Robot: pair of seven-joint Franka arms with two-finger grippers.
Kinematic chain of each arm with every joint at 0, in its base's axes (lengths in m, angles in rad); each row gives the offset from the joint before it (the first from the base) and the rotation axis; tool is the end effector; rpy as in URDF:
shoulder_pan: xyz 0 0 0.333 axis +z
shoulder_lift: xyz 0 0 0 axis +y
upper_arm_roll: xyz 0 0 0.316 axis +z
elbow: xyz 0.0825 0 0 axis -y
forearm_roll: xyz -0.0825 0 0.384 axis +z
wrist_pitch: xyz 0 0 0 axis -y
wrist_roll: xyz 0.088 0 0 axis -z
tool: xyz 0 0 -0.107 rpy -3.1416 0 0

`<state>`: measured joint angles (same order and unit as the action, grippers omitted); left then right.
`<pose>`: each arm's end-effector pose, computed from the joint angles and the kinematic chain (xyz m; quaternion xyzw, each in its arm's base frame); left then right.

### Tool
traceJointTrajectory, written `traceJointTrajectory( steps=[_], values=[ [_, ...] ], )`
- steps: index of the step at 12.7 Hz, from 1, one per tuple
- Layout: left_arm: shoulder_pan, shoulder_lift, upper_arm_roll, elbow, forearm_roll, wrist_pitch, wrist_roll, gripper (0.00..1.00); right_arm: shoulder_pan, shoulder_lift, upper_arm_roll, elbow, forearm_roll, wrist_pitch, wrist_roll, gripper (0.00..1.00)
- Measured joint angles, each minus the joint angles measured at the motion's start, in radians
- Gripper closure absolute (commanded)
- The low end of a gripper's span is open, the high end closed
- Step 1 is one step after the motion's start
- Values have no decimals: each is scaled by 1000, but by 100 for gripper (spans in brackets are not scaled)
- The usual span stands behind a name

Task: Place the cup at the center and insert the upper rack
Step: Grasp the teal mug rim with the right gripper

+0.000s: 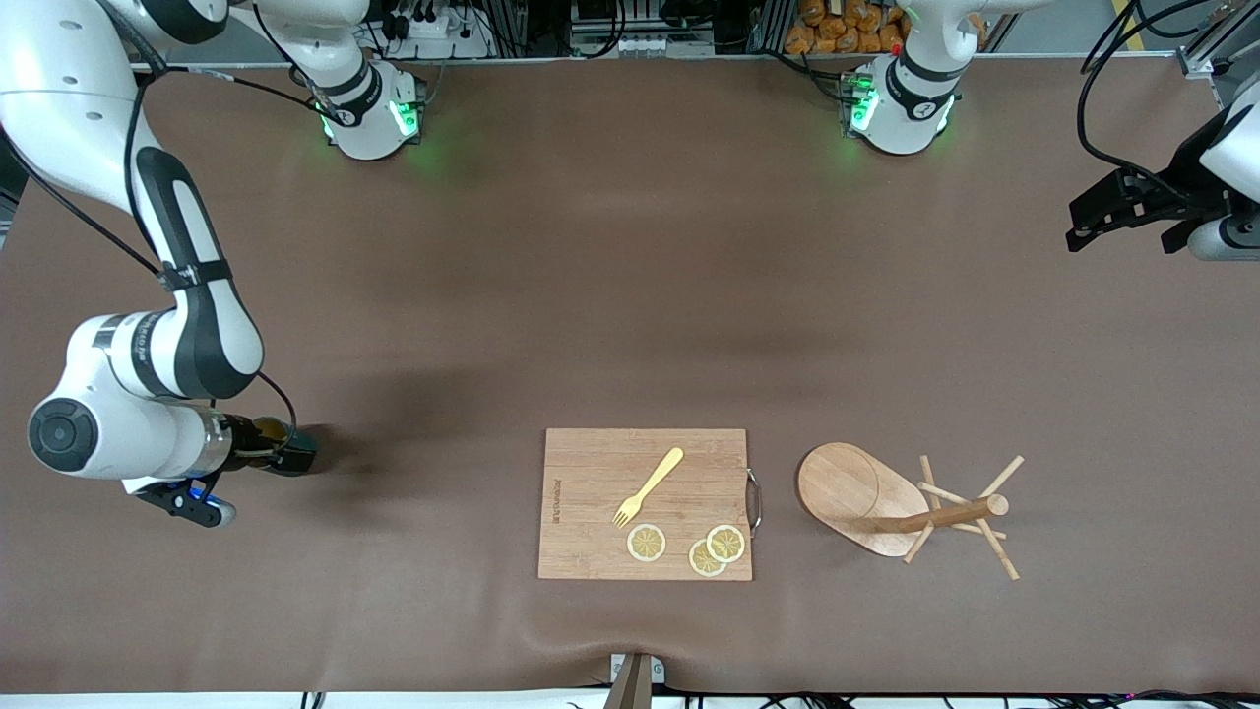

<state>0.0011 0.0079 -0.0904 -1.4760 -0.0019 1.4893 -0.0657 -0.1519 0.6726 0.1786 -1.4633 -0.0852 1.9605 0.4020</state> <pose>0.5468 -0.0489 0.6573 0.9999 -0.0119 0.0026 0.0015 0.6984 -0.0075 0.2775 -0.9799 0.1810 0.0842 0.0010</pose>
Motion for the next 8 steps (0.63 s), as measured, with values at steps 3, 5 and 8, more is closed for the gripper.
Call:
traceJointTrajectory(
  steps=[3,5,8],
  values=[
    [2,0,1,0,0,0,0,0,0,24,-7,3,-22,29,0,0],
    [2,0,1,0,0,0,0,0,0,46,-9,4,-28,39,0,0],
    [2,0,1,-1,0,0,0,0,0,62,-9,4,-31,43,1,48]
  ],
)
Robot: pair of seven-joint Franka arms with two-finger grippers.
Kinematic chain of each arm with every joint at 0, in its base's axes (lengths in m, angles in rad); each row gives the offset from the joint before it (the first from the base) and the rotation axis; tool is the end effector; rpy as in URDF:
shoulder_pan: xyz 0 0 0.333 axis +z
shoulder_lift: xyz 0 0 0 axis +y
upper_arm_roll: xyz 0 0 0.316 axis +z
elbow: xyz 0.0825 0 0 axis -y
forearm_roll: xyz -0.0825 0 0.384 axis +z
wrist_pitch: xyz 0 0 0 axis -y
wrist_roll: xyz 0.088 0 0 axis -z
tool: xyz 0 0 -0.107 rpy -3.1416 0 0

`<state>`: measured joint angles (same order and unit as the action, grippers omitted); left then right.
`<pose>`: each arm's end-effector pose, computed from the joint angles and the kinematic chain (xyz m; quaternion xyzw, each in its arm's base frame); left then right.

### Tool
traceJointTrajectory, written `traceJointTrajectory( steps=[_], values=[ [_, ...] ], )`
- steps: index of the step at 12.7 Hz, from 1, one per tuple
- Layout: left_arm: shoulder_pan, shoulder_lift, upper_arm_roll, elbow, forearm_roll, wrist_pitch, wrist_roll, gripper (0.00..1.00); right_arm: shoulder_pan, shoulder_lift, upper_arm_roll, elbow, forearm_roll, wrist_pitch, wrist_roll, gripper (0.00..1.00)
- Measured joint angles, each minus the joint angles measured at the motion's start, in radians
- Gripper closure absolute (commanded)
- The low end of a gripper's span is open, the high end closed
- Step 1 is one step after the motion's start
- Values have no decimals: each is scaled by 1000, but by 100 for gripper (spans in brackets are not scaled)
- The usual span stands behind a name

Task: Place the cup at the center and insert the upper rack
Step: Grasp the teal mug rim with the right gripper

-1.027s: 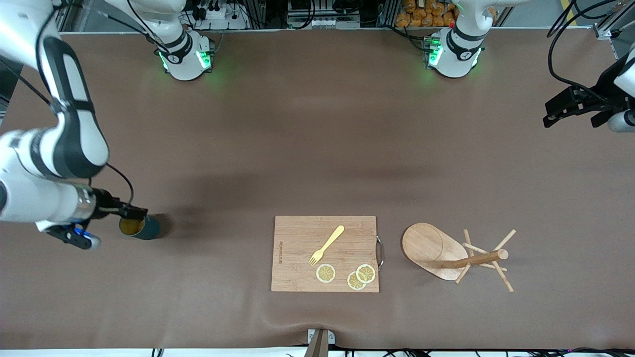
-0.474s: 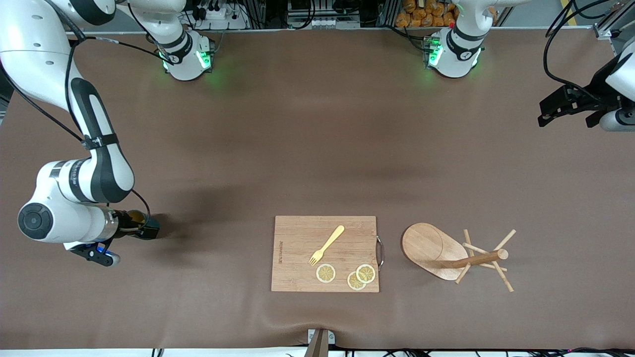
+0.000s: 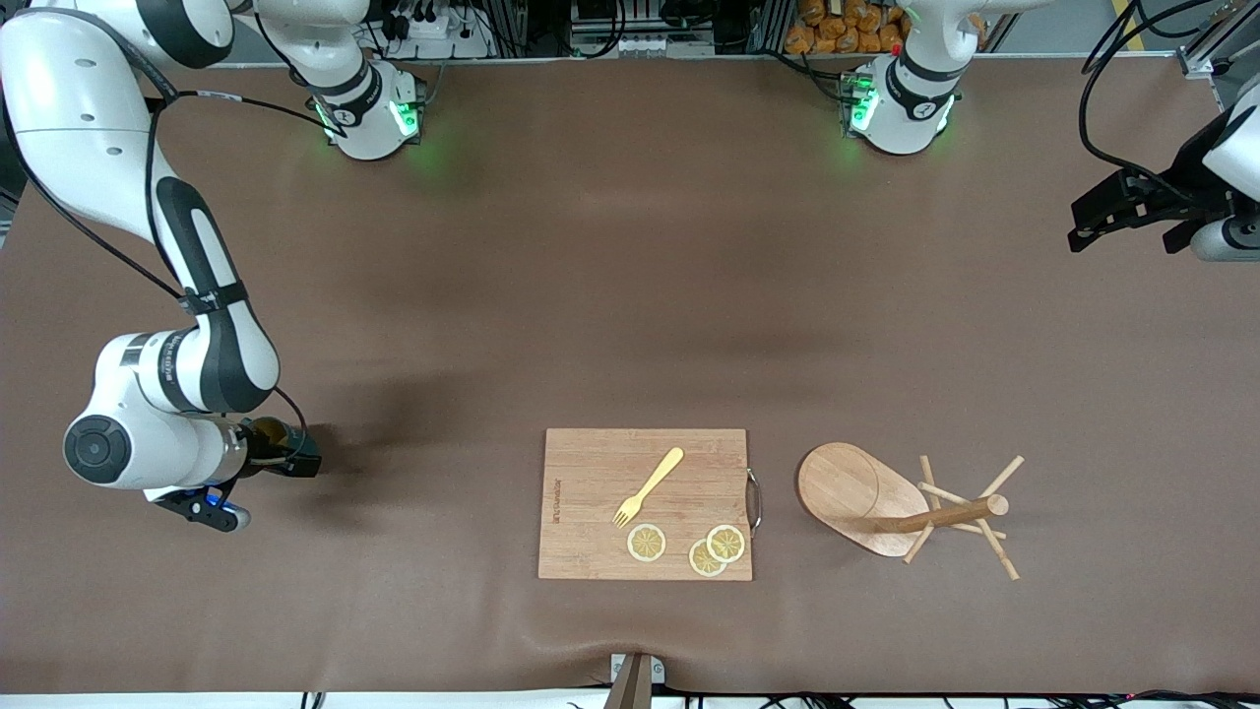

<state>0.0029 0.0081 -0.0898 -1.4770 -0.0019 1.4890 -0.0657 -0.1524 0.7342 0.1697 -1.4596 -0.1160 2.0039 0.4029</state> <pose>0.5469 -0.0476 0.6567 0.9999 -0.0107 0.0019 0.0015 0.7000 -0.0144 0.2387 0.9799 -0.1784 -0.0889 0.0106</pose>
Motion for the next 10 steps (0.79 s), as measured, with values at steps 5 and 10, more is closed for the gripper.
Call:
traceJointTrajectory(
  steps=[5,10],
  values=[
    [-1,0,-1,0,0,0,0,0,-4,1,-7,0,-40,0,0,100],
    [0,5,-1,-3,0,0,0,0,-5,1,-7,0,-50,1,0,100]
  ],
)
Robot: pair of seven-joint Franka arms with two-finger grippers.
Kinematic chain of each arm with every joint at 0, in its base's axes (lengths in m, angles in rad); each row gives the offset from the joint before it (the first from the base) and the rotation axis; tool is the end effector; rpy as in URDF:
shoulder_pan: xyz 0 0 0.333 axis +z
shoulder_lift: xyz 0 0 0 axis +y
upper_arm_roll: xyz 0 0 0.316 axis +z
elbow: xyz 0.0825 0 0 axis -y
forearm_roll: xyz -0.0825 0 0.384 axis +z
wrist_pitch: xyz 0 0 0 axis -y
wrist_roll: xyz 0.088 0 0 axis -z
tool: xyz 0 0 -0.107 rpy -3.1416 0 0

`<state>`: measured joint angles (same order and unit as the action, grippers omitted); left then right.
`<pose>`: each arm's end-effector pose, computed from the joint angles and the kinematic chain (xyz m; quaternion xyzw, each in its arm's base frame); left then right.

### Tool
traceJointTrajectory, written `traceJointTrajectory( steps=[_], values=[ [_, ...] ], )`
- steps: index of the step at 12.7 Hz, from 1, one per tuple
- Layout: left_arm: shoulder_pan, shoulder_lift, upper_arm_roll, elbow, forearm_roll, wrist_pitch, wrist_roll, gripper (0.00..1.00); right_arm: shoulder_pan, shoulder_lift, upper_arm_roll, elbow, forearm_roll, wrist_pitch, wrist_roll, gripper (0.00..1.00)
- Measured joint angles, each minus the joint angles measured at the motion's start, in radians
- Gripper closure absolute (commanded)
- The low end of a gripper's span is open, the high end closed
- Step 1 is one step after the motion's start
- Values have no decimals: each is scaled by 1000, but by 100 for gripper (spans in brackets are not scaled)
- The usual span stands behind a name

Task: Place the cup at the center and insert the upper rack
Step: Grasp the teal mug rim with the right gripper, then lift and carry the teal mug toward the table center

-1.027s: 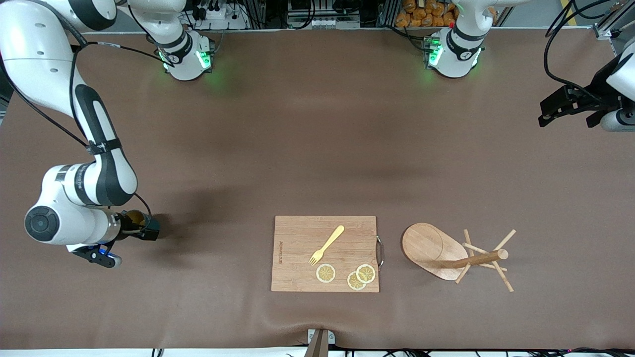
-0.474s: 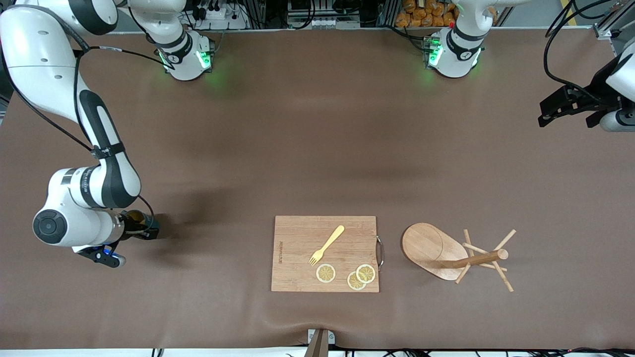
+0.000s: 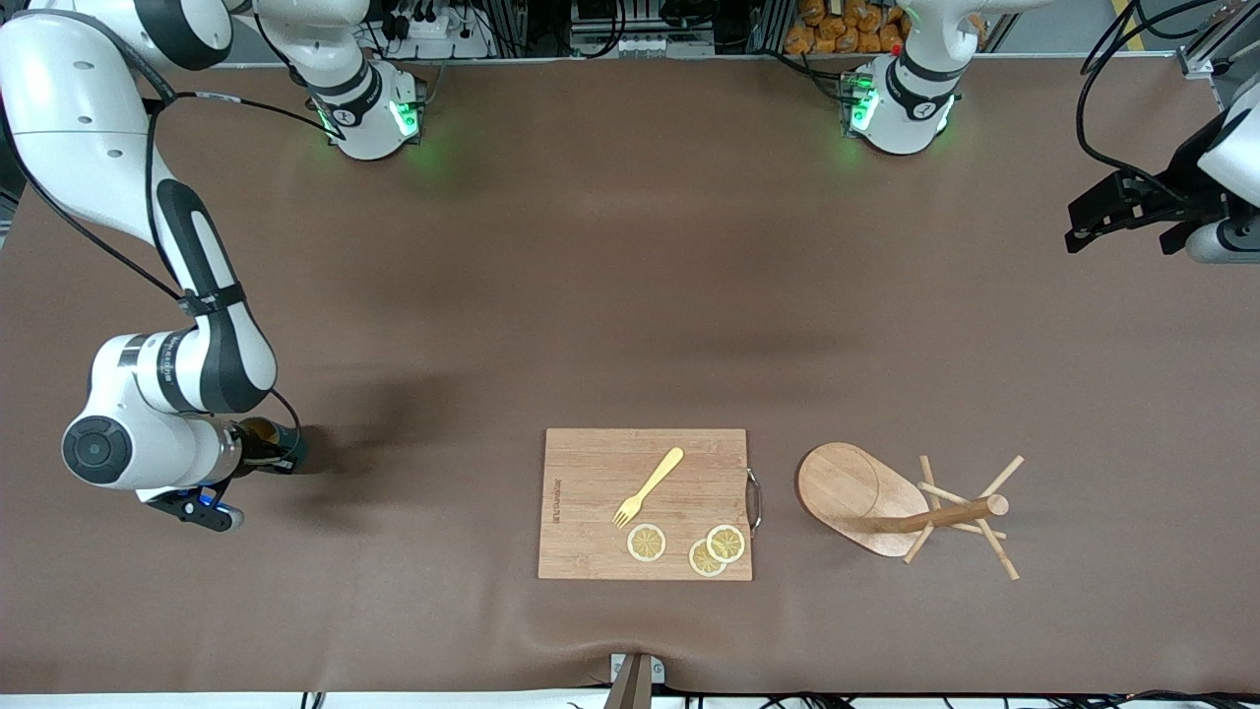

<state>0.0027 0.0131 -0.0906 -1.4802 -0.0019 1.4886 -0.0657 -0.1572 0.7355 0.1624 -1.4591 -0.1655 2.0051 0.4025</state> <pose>0.5485 -0.0482 0.6525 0.9999 -0.0112 -0.0024 0.0014 0.7000 -0.0250 0.2377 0.9811 -0.1713 -0.0840 0.0333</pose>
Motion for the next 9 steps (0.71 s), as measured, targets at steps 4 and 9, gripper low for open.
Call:
traceJointTrajectory(
  steps=[4,9],
  values=[
    [0,10,0,-2,0,0,0,0,12,-4,9,31,-3,-57,0,100],
    [-3,13,-6,-1,0,0,0,0,41,-107,85,104,9,-228,5,100]
  ],
)
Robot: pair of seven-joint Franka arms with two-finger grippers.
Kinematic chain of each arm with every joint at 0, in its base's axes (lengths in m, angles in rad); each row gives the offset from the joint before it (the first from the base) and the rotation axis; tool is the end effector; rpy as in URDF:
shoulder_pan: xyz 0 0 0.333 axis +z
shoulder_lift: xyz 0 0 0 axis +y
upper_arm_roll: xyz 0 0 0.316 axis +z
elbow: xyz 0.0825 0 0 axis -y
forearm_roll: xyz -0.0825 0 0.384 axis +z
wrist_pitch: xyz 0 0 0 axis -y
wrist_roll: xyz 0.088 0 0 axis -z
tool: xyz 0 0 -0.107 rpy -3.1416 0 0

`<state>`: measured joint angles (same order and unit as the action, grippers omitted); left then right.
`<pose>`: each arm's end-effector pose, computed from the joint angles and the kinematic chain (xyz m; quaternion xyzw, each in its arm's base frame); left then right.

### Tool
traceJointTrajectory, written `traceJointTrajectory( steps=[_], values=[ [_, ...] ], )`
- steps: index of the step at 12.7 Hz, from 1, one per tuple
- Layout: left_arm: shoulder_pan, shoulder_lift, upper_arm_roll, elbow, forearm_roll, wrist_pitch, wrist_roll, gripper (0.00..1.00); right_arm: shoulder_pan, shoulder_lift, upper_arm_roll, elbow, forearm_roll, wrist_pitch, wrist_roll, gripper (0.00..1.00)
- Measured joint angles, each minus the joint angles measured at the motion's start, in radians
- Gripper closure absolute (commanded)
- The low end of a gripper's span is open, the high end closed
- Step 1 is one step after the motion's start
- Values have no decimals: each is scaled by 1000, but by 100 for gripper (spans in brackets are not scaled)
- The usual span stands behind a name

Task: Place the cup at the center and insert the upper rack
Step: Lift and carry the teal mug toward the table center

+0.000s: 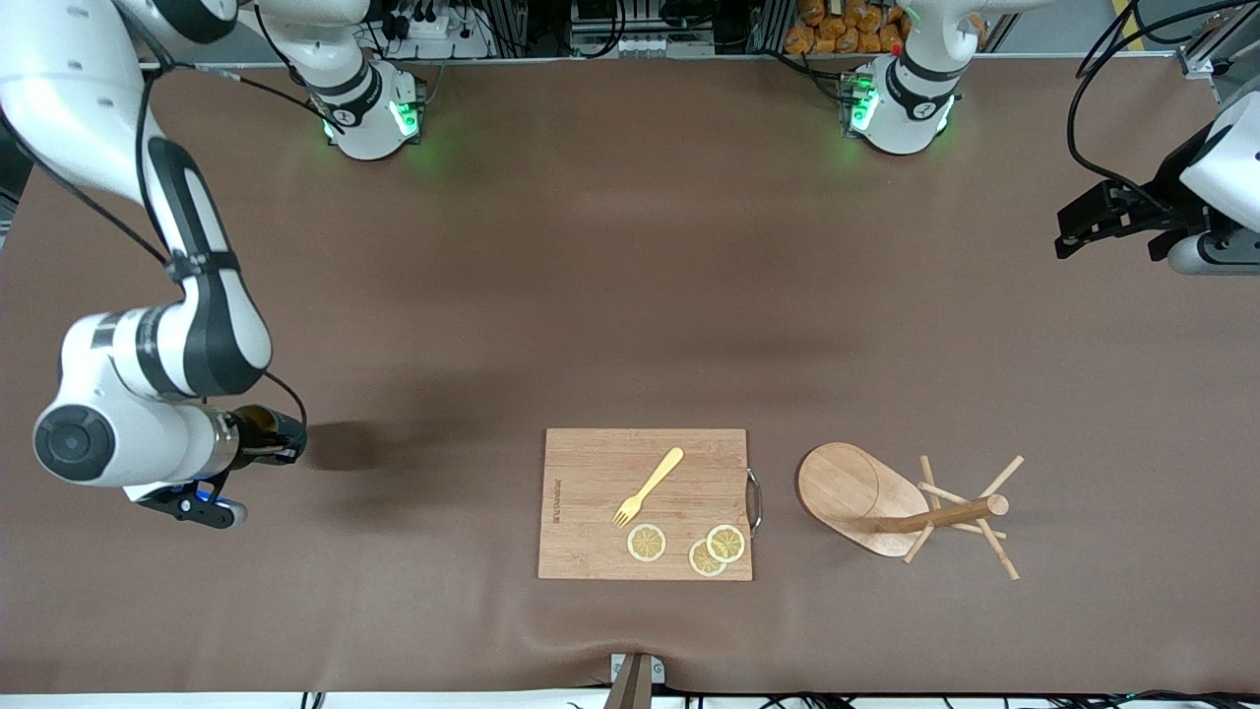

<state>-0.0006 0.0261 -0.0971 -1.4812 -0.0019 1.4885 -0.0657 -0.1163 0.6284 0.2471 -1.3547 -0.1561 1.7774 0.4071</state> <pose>0.5521 -0.0535 0.6449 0.9998 -0.0161 -0.0095 0.0014 0.7007 0.0438 0.3482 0.9871 -0.1300 -0.0897 0.0253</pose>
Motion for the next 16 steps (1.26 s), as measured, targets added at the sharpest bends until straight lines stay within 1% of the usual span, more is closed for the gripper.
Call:
traceJointTrajectory(
  steps=[2,3,6,8,11,12,13,16],
  values=[
    [0,1,0,1,0,0,0,0,10,-70,61,2,27,-66,16,100],
    [0,1,0,1,0,0,0,0,14,-97,102,2,34,-90,49,100],
    [2,1,0,1,0,0,0,0,46,-155,253,2,35,-162,227,100],
    [2,1,1,1,0,0,0,0,72,-181,329,1,36,-189,304,100],
    [2,1,0,1,0,0,0,0,77,-187,464,-1,36,-195,509,100],
    [2,1,0,1,0,0,0,0,90,-187,500,-3,37,-194,567,100],
    [2,1,1,1,0,0,0,0,122,-187,517,-5,37,-190,609,100],
    [3,1,1,1,0,0,0,0,263,-177,521,-17,36,-149,762,100]
  ],
)
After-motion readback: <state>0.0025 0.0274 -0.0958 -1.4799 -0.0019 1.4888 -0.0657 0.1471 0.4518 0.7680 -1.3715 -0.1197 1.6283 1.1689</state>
